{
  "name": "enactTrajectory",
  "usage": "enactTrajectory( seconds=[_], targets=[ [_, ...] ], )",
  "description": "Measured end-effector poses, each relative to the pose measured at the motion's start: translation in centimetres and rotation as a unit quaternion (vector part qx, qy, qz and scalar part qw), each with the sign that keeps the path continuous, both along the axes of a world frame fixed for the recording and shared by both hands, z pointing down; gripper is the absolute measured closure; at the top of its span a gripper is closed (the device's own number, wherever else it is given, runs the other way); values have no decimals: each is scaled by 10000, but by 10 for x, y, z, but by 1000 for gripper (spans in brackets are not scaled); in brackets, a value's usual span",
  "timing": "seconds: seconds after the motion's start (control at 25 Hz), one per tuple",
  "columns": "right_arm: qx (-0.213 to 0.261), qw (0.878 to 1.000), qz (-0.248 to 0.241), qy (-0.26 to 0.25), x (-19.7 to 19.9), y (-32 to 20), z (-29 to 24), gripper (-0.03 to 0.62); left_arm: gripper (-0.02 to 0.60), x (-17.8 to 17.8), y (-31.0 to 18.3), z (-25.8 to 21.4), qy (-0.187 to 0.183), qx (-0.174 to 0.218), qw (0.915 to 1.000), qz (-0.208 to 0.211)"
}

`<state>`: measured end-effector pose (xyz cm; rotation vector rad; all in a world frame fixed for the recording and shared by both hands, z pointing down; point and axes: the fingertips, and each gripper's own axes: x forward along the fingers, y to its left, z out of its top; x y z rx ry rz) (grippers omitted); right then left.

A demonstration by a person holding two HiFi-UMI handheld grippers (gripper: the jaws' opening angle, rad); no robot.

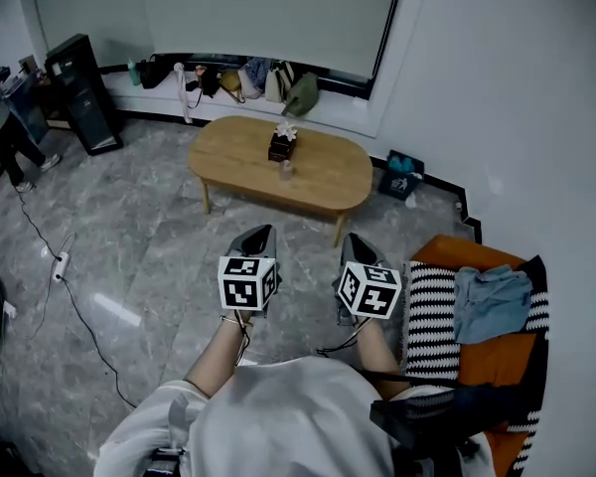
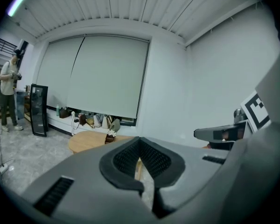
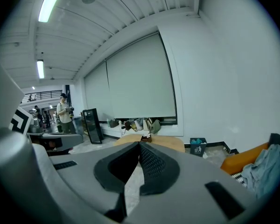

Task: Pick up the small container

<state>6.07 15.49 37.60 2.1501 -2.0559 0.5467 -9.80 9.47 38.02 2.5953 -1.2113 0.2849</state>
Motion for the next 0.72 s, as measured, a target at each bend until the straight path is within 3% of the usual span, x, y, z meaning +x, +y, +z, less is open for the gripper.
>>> enactTrajectory(
  seconds=[0.4,0.72],
  targets=[
    [13,9998,-17,-218,32,-46,10,571,574,28,-47,5,-166,31,9999,-15],
    [-176,9993,13,-338,42,-62,23,571,574,41,-66,18,-225,-177,9996,29]
  ],
)
